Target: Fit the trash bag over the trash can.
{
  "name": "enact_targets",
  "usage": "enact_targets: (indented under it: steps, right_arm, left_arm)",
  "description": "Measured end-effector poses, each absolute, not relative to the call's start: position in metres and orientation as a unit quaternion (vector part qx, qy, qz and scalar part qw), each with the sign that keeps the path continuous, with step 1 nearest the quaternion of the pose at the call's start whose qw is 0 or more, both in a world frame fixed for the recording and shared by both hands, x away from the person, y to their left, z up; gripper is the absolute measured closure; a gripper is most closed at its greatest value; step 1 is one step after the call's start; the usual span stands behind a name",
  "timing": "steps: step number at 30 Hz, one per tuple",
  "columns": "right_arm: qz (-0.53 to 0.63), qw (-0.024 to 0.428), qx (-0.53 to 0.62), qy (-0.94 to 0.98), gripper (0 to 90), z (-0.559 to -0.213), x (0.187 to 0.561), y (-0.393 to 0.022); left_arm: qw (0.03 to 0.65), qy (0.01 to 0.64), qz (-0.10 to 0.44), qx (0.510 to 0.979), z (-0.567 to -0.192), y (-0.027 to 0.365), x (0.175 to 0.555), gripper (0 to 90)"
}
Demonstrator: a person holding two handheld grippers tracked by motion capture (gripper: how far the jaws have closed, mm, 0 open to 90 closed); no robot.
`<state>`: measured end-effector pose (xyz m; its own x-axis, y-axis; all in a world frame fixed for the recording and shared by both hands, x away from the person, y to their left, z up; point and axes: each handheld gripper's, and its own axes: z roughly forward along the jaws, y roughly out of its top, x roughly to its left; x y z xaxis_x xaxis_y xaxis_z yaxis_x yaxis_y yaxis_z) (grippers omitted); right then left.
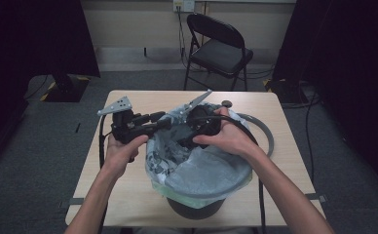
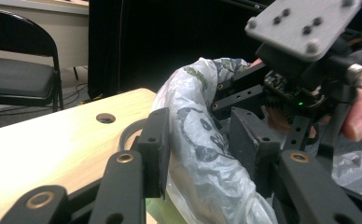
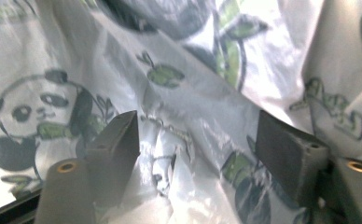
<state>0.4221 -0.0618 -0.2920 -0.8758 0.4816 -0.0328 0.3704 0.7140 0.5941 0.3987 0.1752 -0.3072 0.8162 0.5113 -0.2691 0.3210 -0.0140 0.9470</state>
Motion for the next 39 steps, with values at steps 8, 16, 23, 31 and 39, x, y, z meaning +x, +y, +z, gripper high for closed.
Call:
enact_targets:
  steps: [8,16,23,31,39]
  right_arm:
    - [0.207,0.090,0.210,0.951,28.0,-0.313,0.425,-0.058]
    - [0.327,0.056,0.193,0.923,24.4,-0.273,0.417,-0.064]
    - [0.384,0.056,0.194,0.901,25.2,-0.251,0.414,-0.072]
    - [0.468,0.055,0.205,0.858,37.9,-0.236,0.420,-0.090]
    - [0.501,0.106,0.267,0.816,38.5,-0.229,0.435,-0.116]
  left_arm:
    - [0.642,0.295,0.073,0.704,-0.308,0.176,0.398,58.6]
    - [0.637,0.299,0.080,0.706,-0.308,0.175,0.399,52.8]
    - [0.639,0.303,0.096,0.701,-0.302,0.178,0.398,41.1]
    - [0.654,0.319,0.110,0.678,-0.299,0.198,0.398,30.7]
    - [0.646,0.352,0.116,0.667,-0.311,0.220,0.402,27.8]
